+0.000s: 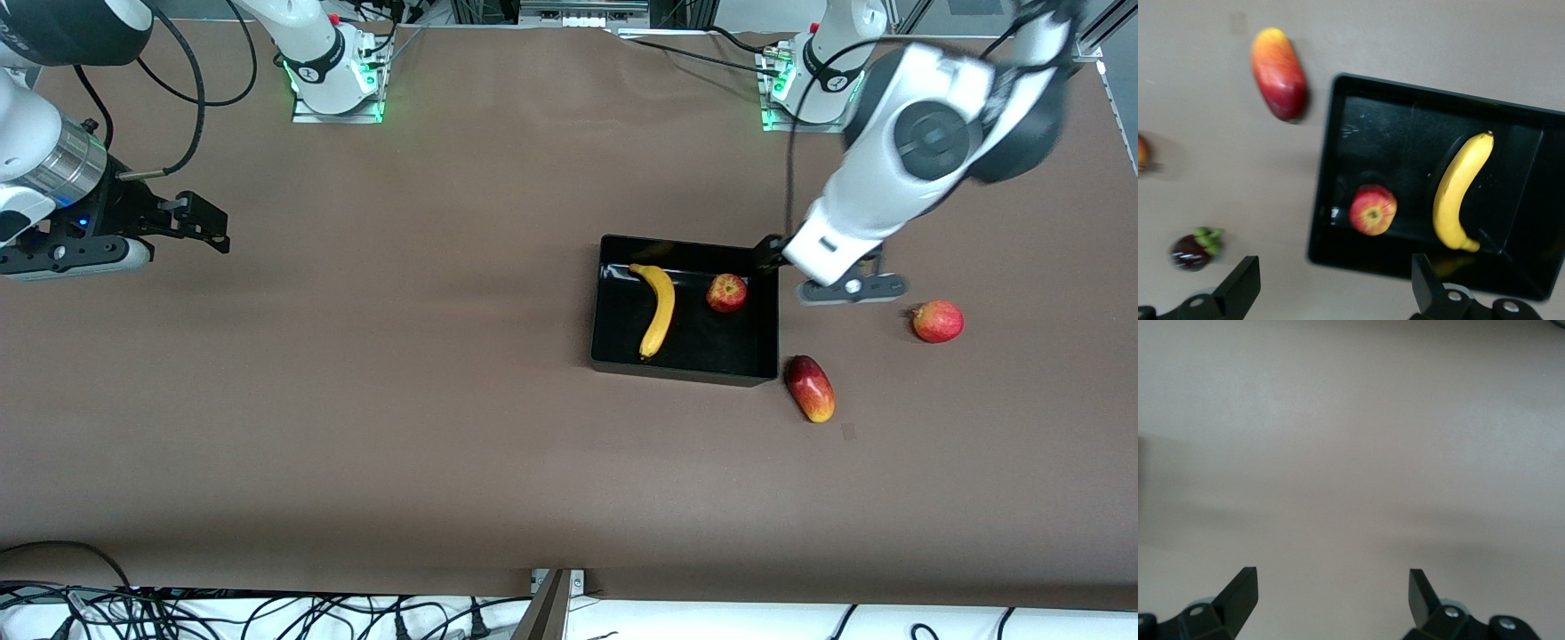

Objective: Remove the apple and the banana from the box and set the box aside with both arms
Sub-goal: 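Reach the left gripper down to the red apple in the black tray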

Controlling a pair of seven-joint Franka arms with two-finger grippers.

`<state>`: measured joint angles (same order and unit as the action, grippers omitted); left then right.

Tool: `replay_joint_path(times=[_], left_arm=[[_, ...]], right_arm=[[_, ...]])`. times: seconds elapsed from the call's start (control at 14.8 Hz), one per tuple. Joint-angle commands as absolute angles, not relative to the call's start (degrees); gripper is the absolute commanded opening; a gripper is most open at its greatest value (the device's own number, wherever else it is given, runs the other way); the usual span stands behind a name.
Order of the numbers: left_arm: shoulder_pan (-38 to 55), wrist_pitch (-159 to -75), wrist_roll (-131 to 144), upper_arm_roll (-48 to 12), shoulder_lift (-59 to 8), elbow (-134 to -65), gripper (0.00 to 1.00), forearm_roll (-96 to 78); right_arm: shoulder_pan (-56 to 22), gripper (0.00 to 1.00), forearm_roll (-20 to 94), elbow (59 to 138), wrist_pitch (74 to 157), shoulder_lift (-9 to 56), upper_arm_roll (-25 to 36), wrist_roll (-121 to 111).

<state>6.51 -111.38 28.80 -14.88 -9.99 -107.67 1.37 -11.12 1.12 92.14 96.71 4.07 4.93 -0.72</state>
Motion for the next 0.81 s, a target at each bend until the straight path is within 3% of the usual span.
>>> replay_joint_path(times=[0.0, 0.34, 0.74], left_arm=[[8.3, -114.7, 36.3, -14.7, -14.5, -108.2, 1.00, 1.4], [9.7, -128.7, 42.5, -14.6, -17.4, -116.5, 1.00, 1.6], [10.5, -132.8, 43.8, -14.6, -22.1, -119.4, 1.00, 6.2]], right_arm=[[-10.5, 1.00, 0.4, 91.9, 96.6, 3.7, 4.3, -0.7], [-10.5, 1.00, 0.4, 91.9, 96.6, 3.7, 4.3, -0.7], [-10.5, 1.00, 0.4, 91.9, 96.6, 3.7, 4.3, -0.7]])
